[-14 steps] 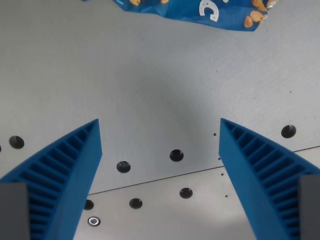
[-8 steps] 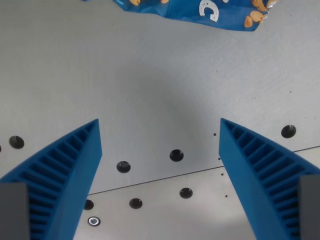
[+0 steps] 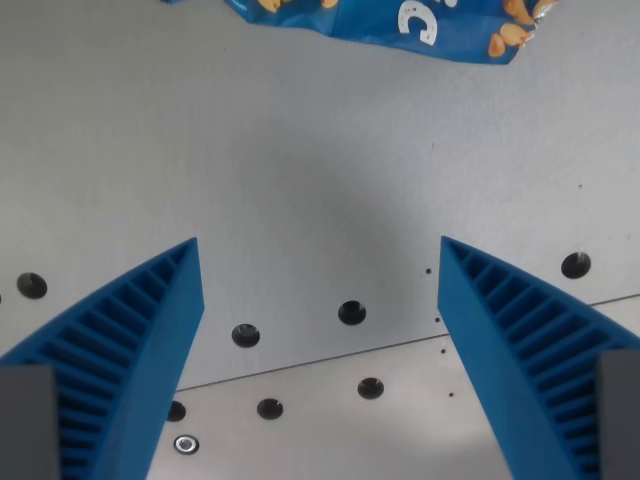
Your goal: Move above the blue bag
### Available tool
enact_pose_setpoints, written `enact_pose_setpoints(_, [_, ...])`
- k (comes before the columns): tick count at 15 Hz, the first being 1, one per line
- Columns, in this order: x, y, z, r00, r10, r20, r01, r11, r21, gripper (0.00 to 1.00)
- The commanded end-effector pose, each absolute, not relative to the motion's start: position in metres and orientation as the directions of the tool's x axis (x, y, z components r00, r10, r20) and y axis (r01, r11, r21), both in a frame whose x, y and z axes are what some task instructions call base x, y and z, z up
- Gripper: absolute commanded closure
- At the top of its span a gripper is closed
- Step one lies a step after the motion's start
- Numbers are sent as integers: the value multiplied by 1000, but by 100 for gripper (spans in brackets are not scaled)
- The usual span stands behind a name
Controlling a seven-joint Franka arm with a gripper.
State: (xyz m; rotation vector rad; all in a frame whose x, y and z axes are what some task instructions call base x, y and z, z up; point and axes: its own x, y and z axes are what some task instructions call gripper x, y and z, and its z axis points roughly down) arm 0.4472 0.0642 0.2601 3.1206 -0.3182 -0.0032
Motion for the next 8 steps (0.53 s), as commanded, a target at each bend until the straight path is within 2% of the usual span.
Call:
enact_pose_setpoints(1, [458, 58, 257, 987, -159, 0, -159, -987, 4, 0])
enact_pose_setpoints(8, [482, 46, 248, 994, -109, -10, -109, -994, 18, 0])
